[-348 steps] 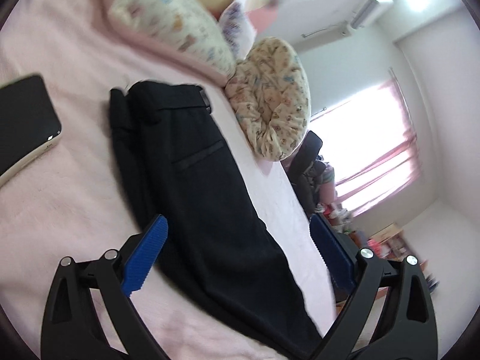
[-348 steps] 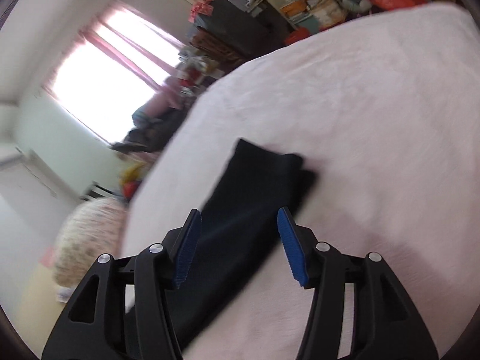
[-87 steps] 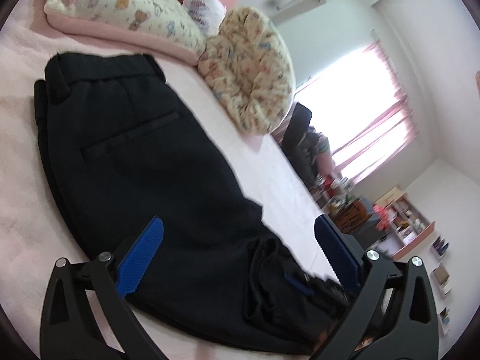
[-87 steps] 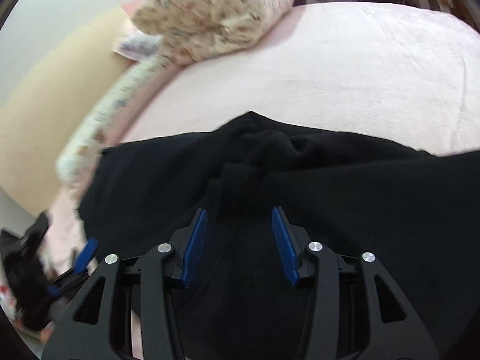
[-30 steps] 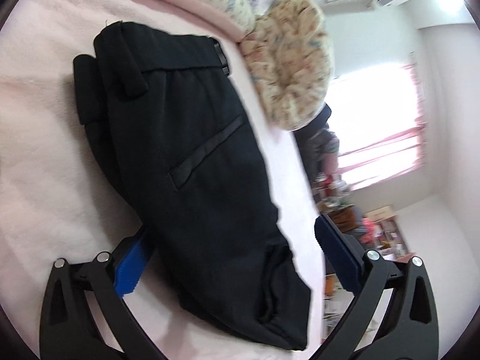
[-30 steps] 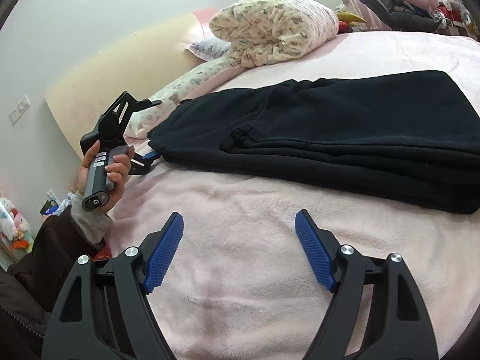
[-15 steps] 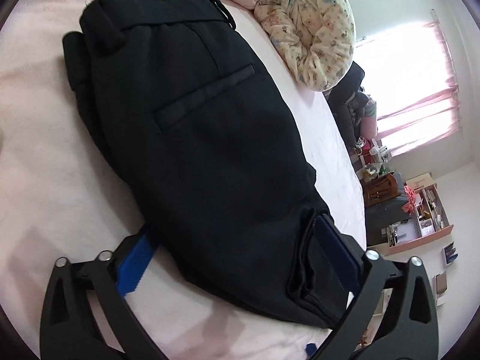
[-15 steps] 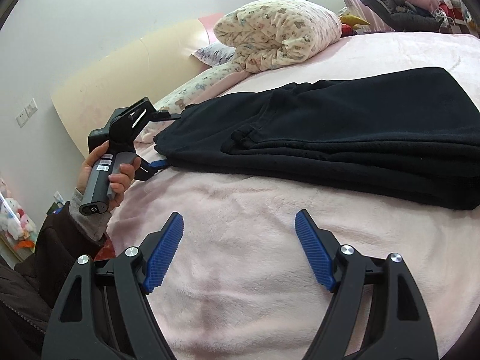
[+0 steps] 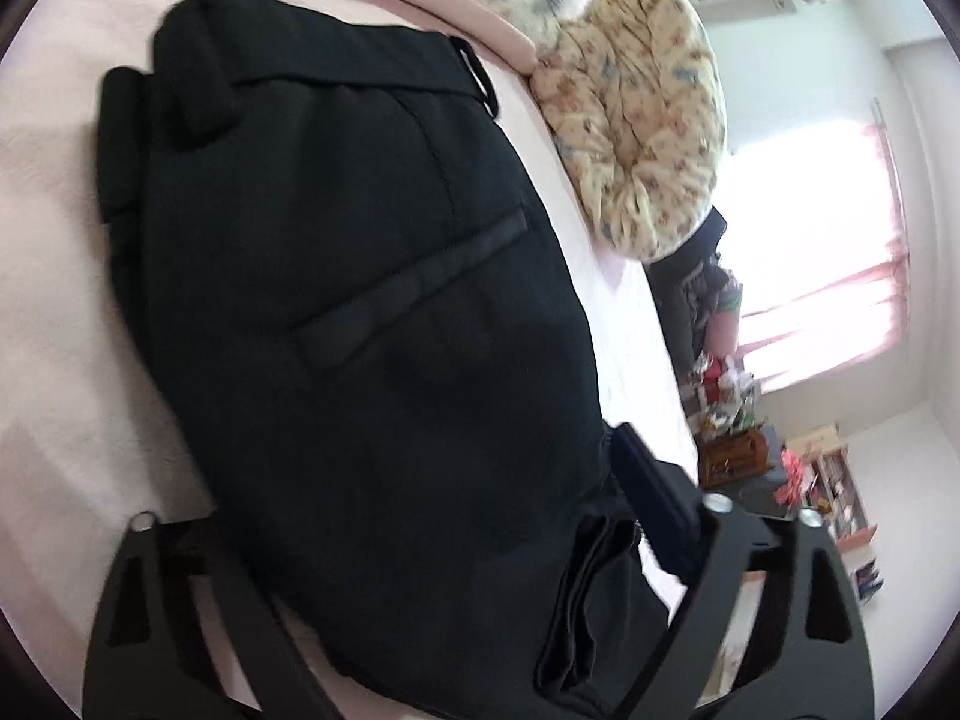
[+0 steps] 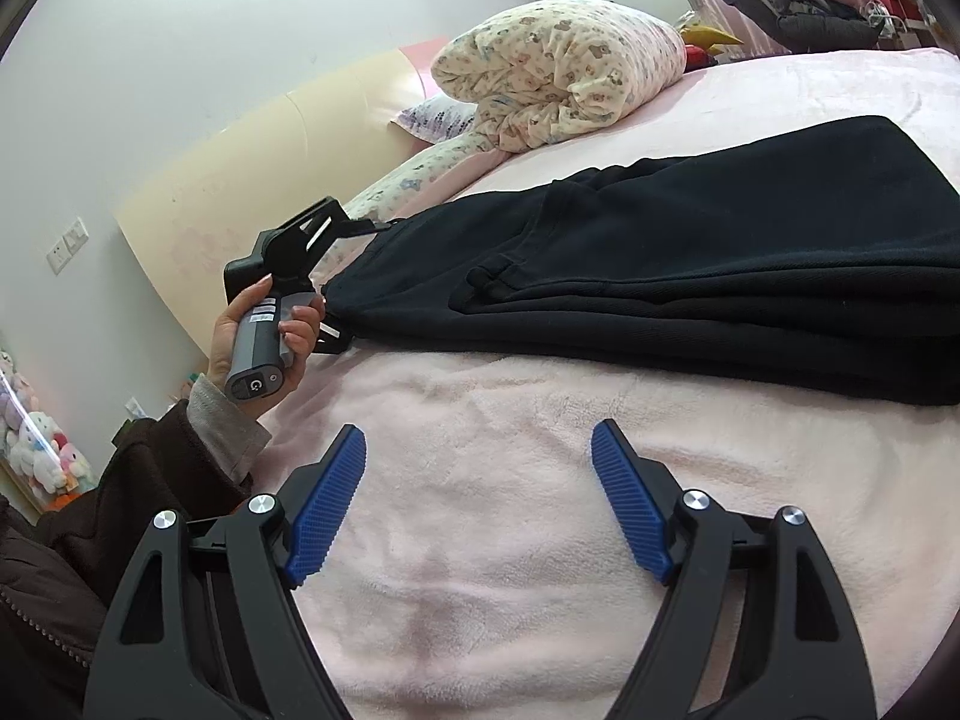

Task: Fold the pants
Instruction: 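Lift the trouser end with the left gripper and fold it over the waistband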

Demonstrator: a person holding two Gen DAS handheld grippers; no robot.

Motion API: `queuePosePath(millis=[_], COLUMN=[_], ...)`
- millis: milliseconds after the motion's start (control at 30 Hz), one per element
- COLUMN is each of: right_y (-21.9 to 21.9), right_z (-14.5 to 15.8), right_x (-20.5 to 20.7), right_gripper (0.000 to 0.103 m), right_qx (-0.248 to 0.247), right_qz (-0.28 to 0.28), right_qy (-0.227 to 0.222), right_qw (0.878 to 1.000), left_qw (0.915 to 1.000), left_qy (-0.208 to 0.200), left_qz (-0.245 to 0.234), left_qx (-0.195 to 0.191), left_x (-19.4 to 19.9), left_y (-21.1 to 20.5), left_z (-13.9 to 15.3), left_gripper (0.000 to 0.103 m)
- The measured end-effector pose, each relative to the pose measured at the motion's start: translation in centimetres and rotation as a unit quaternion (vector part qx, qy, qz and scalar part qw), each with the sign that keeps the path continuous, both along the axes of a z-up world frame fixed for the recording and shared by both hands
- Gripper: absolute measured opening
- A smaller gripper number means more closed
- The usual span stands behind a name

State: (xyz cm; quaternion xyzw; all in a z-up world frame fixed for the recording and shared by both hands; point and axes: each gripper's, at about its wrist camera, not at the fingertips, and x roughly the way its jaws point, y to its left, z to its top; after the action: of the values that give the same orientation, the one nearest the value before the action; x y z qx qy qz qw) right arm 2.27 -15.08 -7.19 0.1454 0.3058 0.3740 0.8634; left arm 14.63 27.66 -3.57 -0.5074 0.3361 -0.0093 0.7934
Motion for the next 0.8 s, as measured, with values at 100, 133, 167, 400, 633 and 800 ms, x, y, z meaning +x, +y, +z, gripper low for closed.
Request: queuePosePath(millis=[100,133,167,400,633,800], right_y=[-0.1,-0.2,-0.2,-1.1,-6.4,-10.3], right_z=[0.0,0.0,0.0,0.8,5.4,5.8], right_x=[0.0,0.0,0.0,0.2,-0.4,-1.5], right_gripper=[0.081,0.082,0.083,0.083,0.086,0.088], right_qx=[0.004,0.006,0.007,0.021,0.005,0.028], right_qz=[0.002,0.003,0.004,-0.006,-0.046,-0.091], right_qy=[0.001,0.001,0.001,0.027,0.001,-0.042], right_qw=[1.0,1.0,1.0,0.999,0.999,0.995], left_qw=[0.9997,0.9995,0.9991,0.999,0.9891,0.9632], left_qy=[0.01,0.014,0.02,0.031,0.056,0.048], left_qz=[0.02,0.025,0.033,0.03,-0.003,-0.016], left_qx=[-0.008,-0.011,-0.019,0.017,0.137,0.264], left_x=[-0.5,-0.5,-0.6,-0.2,1.0,2.2], left_y=[0.7,0.9,1.2,0.8,-1.3,-5.6], left_z=[-0.6,-0.9,-1.3,-0.8,3.8,8.8], left_gripper=[0.048,0.033,0.029,0.021,0.018,0.017])
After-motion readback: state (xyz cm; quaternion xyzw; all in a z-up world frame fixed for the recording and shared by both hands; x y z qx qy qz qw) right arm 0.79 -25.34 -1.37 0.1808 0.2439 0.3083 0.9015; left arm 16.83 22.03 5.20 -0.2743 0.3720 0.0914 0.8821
